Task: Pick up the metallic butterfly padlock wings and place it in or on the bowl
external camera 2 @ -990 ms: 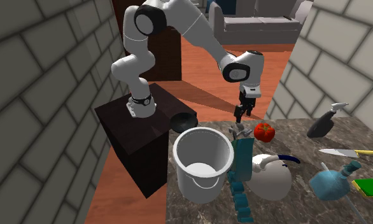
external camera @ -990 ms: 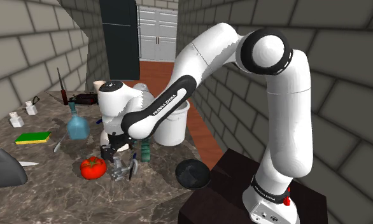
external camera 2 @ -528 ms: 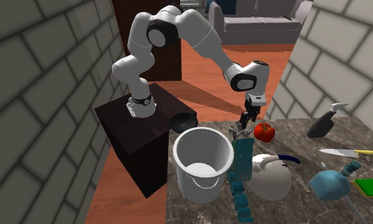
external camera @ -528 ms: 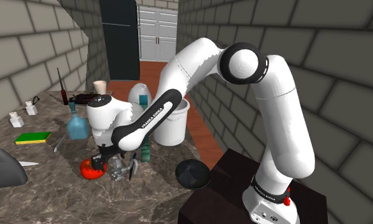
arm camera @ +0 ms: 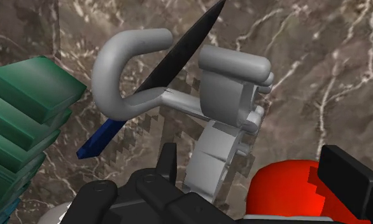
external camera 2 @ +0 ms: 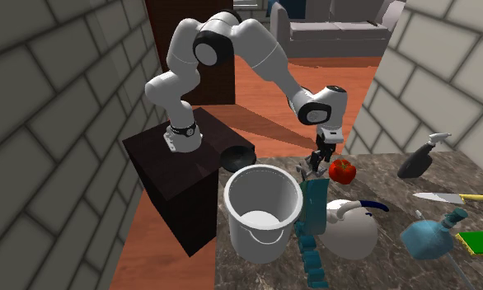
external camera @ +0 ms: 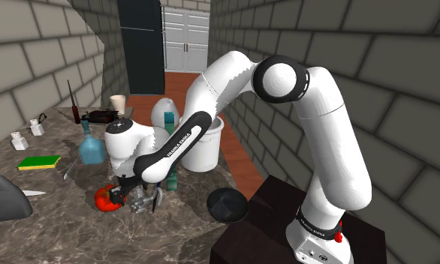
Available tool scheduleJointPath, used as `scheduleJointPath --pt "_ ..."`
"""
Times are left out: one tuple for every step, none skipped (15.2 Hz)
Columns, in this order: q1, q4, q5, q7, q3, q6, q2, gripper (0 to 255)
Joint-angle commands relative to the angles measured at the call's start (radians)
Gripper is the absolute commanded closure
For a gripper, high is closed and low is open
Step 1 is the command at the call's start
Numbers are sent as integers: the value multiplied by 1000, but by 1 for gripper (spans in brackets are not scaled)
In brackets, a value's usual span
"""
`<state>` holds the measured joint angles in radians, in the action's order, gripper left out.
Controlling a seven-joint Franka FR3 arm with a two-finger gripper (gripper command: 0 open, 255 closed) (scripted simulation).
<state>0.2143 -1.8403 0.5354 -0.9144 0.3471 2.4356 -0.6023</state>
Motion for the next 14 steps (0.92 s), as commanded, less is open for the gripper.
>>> scheduleJointPath --pt "0 0 0 0 0 1 0 0" --pt "0 0 0 0 0 1 0 0" --pt "0 0 0 0 0 0 0 0" --pt "0 0 0 0 0 0 0 255" --pt "0 0 0 0 0 0 0 255" --pt "0 0 0 0 0 0 0 255" --pt "0 0 0 0 0 0 0 255" --pt "0 0 0 0 0 0 -1 255" --pt "0 0 0 0 0 0 -1 255" --pt "0 1 0 0 0 0 -1 255" --pt "0 1 0 0 0 0 -1 255" --pt "0 1 0 0 0 0 -1 255" --pt "0 0 0 0 0 1 0 255" --pt "-3 -1 -5 5 4 -7 9 255"
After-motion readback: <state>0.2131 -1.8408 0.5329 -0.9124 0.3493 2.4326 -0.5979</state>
